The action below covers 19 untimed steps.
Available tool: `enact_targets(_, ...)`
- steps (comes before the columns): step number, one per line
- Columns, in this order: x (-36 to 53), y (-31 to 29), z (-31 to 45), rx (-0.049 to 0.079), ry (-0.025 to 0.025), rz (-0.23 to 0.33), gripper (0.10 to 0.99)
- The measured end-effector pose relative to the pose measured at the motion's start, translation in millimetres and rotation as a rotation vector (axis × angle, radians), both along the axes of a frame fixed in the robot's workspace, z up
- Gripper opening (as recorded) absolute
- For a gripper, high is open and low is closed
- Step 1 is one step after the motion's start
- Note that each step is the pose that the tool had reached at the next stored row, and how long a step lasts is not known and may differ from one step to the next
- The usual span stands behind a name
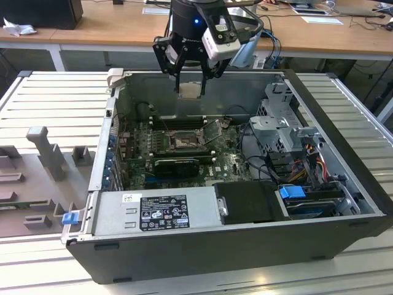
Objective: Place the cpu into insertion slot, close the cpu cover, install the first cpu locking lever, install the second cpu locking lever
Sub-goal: 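Place the cpu into insertion slot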
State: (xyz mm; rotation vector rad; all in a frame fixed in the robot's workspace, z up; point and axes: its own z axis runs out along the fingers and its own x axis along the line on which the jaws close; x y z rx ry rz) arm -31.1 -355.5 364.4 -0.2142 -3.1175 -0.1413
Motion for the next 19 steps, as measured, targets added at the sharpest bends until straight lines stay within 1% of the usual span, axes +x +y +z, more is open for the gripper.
enact_targets(19, 0.0, 0.0, 0.0, 0.0, 0.0, -0.05, 0.529)
